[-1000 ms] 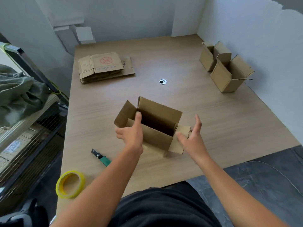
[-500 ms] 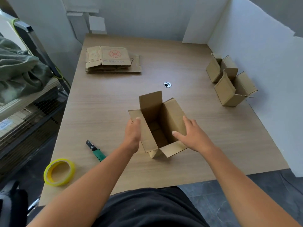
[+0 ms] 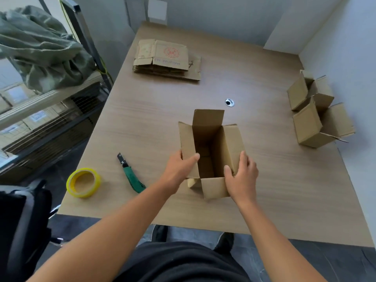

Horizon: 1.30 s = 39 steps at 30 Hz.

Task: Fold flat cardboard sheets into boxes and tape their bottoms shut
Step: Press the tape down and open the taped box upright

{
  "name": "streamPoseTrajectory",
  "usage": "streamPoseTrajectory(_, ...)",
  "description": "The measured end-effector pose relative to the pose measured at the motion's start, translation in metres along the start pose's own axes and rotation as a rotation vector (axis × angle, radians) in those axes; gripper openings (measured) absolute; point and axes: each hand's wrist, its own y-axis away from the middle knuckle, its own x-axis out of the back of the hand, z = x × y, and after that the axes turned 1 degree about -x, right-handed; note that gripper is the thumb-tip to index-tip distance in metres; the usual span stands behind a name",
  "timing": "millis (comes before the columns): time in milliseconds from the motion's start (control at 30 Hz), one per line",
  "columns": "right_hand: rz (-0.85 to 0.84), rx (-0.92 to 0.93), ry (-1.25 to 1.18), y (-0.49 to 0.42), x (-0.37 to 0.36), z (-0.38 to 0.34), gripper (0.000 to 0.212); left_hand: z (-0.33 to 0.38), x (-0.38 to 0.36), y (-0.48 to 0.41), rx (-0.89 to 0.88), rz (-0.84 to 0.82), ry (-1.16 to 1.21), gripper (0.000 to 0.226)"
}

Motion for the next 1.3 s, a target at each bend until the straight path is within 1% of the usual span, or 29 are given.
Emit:
streamPoseTrajectory(33,0.005,0.043,0.028,-0.002,0.004,0.003,0.074,-0.002,-0.005,0.006,0.011,0.004,0.013,0.025)
streamPoseTrajectory(100,-0.012,0.132,0.032,-0.008,0.016,0.011,0.074,-0.002,-0.019,0.011,0.017,0.042,0.051,0.031)
streamPoseTrajectory(167,-0.014,0.232,0.014,-0.017,0.038,0.027,0.071,0.005,-0.042,0.012,0.009,0.063,0.029,0.036)
streamPoseTrajectory(233,0.001,0.283,0.016,-0.027,0.069,0.051,0.069,0.017,-0.076,0.013,-0.009,0.041,-0.019,0.036)
streamPoseTrajectory(300,0.010,0.255,0.011,-0.034,0.104,0.084,0.069,0.026,-0.117,0.015,-0.023,-0.004,-0.082,0.032)
streamPoseTrajectory(400,0.034,0.157,-0.009,-0.040,0.156,0.144,0.070,0.032,-0.185,0.015,-0.013,-0.082,-0.125,0.025)
streamPoseTrajectory(533,0.085,0.031,0.011,-0.046,0.218,0.235,0.070,0.031,-0.290,0.013,0.025,-0.167,-0.152,0.027)
streamPoseTrajectory(600,0.107,-0.003,0.043,-0.052,0.242,0.270,0.070,0.031,-0.339,0.010,0.028,-0.198,-0.160,0.030)
streamPoseTrajectory(667,0.119,-0.026,0.073,-0.057,0.261,0.298,0.069,0.031,-0.383,0.006,0.036,-0.230,-0.172,0.032)
streamPoseTrajectory(767,0.120,-0.045,0.100,-0.066,0.283,0.330,0.068,0.030,-0.439,0.000,0.052,-0.278,-0.161,0.028)
streamPoseTrajectory(867,0.104,-0.060,0.128,-0.075,0.298,0.352,0.067,0.027,-0.483,-0.007,0.062,-0.271,-0.139,0.034)
streamPoseTrajectory(900,0.101,-0.064,0.135,-0.078,0.301,0.358,0.067,0.027,-0.494,-0.007,0.067,-0.265,-0.127,0.036)
streamPoseTrajectory(1000,0.107,-0.072,0.144,-0.085,0.310,0.370,0.065,0.030,-0.520,-0.011,0.067,-0.267,-0.119,0.032)
streamPoseTrajectory(1133,0.099,-0.059,0.150,-0.096,0.320,0.369,0.061,0.042,-0.530,-0.012,0.018,-0.290,-0.244,0.046)
streamPoseTrajectory(1167,0.094,-0.041,0.148,-0.100,0.321,0.364,0.061,0.046,-0.525,-0.013,-0.019,-0.295,-0.297,0.050)
streamPoseTrajectory(1233,0.075,0.014,0.161,-0.111,0.320,0.348,0.062,0.056,-0.508,-0.017,-0.154,-0.280,-0.454,0.056)
streamPoseTrajectory(1300,0.043,0.094,0.189,-0.127,0.312,0.323,0.062,0.068,-0.479,-0.025,-0.312,-0.212,-0.633,0.057)
